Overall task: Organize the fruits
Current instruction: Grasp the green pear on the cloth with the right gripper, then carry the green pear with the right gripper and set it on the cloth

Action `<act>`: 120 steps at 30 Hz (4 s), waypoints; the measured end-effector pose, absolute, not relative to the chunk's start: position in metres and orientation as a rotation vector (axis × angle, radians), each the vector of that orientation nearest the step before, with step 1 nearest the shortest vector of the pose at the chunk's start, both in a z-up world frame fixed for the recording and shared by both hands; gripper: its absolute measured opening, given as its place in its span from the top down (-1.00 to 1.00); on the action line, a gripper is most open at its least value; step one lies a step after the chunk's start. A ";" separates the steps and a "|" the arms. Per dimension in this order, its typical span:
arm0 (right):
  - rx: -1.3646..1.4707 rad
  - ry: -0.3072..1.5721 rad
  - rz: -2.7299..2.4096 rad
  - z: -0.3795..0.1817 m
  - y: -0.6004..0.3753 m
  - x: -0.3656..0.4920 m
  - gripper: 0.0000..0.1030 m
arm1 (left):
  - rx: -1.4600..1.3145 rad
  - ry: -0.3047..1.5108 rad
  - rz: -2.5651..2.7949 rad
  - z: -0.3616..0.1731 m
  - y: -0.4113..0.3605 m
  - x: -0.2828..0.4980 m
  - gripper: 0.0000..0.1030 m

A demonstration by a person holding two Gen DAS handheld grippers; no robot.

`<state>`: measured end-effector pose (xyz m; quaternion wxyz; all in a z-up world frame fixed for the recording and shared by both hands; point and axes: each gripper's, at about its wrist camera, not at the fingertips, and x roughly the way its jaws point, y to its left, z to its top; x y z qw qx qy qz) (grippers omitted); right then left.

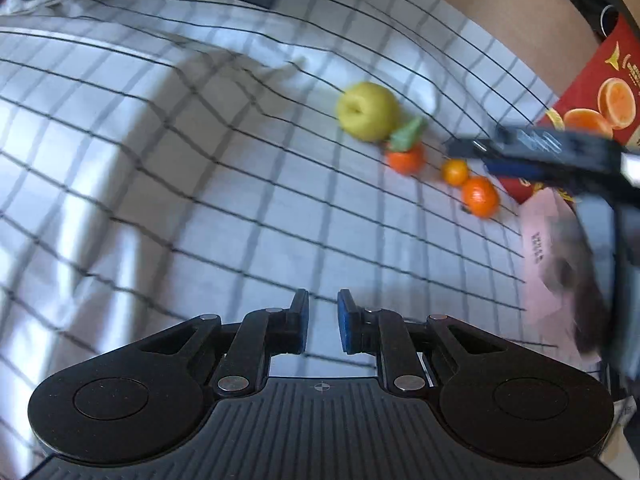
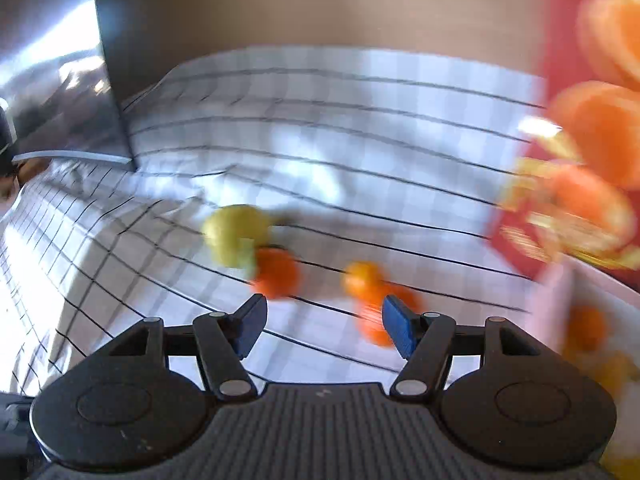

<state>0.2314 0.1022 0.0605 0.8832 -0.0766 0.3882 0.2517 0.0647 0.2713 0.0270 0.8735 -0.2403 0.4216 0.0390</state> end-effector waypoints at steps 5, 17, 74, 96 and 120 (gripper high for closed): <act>0.015 0.854 0.539 0.048 0.145 0.270 -0.25 | -0.520 0.876 0.137 0.024 0.295 0.040 0.66; 0.194 0.974 0.577 0.021 0.174 0.310 -0.25 | -0.600 0.828 0.172 0.021 0.327 0.020 0.66; -0.445 0.663 0.624 0.039 0.166 0.226 0.13 | -0.362 0.765 0.024 0.044 0.280 0.065 0.65; -0.371 0.721 0.820 0.025 0.183 0.231 -0.36 | -0.438 0.773 0.046 0.036 0.301 0.079 0.65; -0.497 0.902 0.713 0.032 0.102 0.127 -0.22 | -0.418 0.758 -0.078 0.042 0.264 0.060 0.65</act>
